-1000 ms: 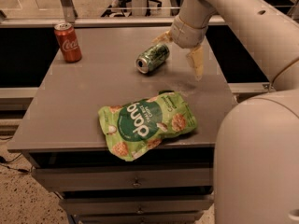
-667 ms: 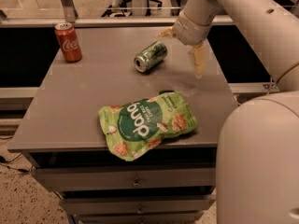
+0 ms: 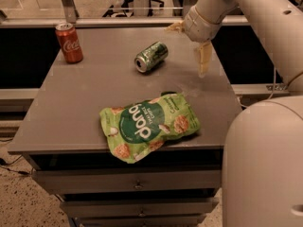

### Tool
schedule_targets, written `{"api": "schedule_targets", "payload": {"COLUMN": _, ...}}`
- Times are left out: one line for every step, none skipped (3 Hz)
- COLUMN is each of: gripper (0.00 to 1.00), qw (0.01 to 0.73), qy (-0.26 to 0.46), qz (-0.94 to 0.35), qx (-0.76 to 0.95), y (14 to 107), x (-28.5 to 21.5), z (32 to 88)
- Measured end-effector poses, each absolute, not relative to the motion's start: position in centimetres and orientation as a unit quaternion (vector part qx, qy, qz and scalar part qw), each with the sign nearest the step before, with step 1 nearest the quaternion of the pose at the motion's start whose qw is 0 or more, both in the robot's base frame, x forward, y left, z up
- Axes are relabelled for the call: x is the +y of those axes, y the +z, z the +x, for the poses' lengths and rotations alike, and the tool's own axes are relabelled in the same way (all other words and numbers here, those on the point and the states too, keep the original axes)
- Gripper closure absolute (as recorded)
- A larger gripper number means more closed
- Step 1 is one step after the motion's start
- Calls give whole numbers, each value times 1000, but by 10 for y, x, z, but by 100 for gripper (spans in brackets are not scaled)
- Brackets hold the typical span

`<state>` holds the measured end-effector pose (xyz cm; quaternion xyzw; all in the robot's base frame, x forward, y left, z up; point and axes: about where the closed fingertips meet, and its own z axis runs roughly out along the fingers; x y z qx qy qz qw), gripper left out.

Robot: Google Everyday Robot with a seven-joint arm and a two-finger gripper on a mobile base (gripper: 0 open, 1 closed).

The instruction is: Knock green can over

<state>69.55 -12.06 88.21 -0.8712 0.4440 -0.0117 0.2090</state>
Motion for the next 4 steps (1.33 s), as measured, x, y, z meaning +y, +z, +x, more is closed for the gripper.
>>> {"api": "schedule_targets", "payload": {"gripper": 0, "qw": 251, "qy": 7, "qz": -829, "qx": 499, "y": 888, "x": -137, "z": 706}}
{"api": "schedule_targets", "payload": {"gripper": 0, "qw": 292, "qy": 33, "qz": -781, "qx": 550, "y": 896, "x": -149, "z": 714}}
{"api": "schedule_targets", "payload": {"gripper": 0, "qw": 357, "qy": 74, "qz": -714, "qx": 598, "y": 916, "x": -159, "z": 716}}
{"api": "schedule_targets", "payload": {"gripper": 0, "qw": 363, "qy": 88, "qz": -701, "qx": 608, "y": 916, "x": -155, "z": 716}}
